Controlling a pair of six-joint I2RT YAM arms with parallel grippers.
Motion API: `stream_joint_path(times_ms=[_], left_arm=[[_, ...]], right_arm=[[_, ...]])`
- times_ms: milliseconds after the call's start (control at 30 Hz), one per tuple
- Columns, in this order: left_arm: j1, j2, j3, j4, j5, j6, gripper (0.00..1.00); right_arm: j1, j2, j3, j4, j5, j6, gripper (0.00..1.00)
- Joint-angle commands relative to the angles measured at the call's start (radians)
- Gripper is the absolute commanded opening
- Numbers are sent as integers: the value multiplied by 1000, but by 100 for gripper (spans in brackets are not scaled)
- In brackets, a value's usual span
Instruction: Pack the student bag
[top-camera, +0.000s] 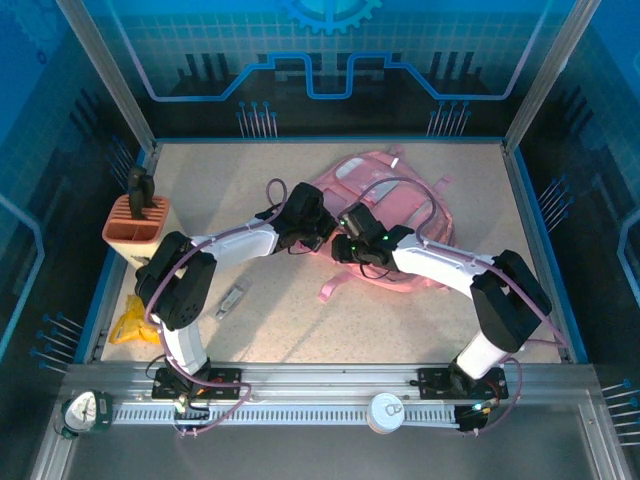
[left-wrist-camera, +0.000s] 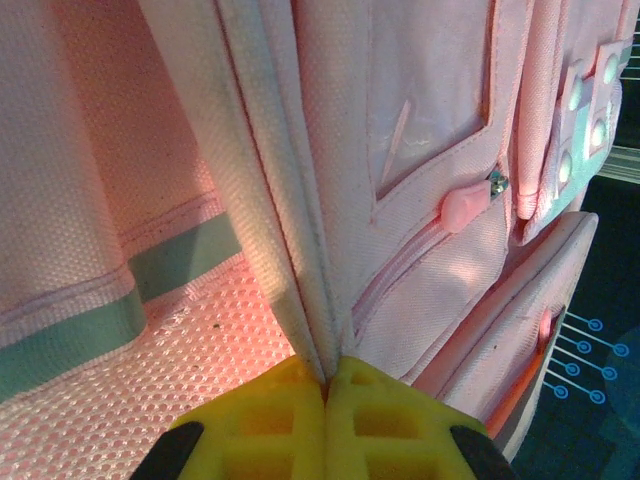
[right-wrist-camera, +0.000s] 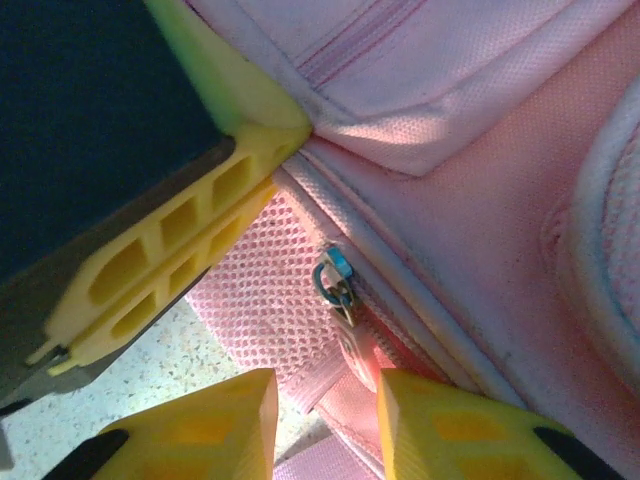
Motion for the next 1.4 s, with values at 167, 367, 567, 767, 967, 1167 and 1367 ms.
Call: stream_joint_path(times_ms=[167, 367, 567, 767, 967, 1167, 1367], left_arm=[[-28, -56, -1, 65, 53, -11, 0], [-31, -65, 1, 63, 55, -9, 0], [-36, -70, 5, 57, 44, -3, 0], [-36, -69, 0, 52, 30, 0, 0], [-35, -63, 8, 46, 24, 10, 0], [-31, -61, 11, 43, 18, 15, 0], [-12, -69, 0, 40, 12, 17, 0]], right_arm=[[19, 58, 42, 7, 123, 47, 35], [27, 76, 62, -43, 178, 71, 35], [36, 85, 89, -35, 192, 42, 20], [42, 59, 89, -62, 193, 32, 7], [43, 38, 71, -69, 173, 30, 0], [47, 5, 42, -94, 171, 43, 0], [47, -46, -14, -121, 171, 62, 0]])
